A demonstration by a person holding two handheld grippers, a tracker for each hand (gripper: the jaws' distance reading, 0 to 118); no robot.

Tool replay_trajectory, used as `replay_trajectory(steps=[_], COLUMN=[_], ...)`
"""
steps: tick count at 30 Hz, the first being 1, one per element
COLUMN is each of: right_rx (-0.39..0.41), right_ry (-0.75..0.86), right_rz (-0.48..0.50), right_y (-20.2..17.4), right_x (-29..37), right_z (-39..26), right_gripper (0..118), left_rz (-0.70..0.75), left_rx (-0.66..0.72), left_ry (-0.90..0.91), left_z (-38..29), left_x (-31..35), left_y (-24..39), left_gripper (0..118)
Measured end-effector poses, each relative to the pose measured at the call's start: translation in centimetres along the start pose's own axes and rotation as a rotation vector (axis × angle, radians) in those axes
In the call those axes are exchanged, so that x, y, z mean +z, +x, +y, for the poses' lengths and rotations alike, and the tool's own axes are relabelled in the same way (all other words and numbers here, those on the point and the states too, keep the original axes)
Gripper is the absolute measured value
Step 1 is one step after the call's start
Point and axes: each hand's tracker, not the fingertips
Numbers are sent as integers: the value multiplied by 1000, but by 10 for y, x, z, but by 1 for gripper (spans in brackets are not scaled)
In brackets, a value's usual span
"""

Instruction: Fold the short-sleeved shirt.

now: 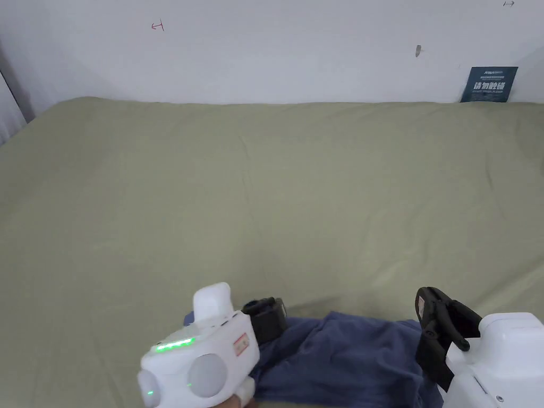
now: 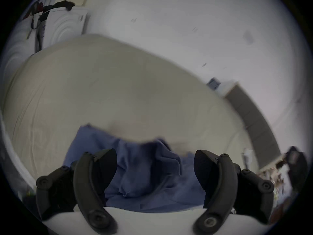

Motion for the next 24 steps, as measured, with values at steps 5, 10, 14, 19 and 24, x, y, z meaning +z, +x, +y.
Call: replay_trajectory(steps=[5, 10, 14, 19, 24], right_rx=[21, -6, -24, -35, -34], right_ry=[-9, -41, -61, -82, -76], right_rz=[14, 20, 17, -9, -13], right_y=[-4, -4, -2, 4, 7], right_x=[0, -5, -7, -8, -7], right_z=[-2, -8, -13, -14, -11], right_gripper=[8, 8, 8, 8, 8], left_rz=[19, -100, -241, -227, -138], left_rx=[-95, 31, -23, -70, -159], left_ry=[59, -114, -267, -324, -343], left_z=[33, 29, 1, -37, -48], left_x=[64, 37, -10, -47, -50], left_y=[-36, -88, -72, -26, -5], left_gripper=[98, 16, 13, 13, 9])
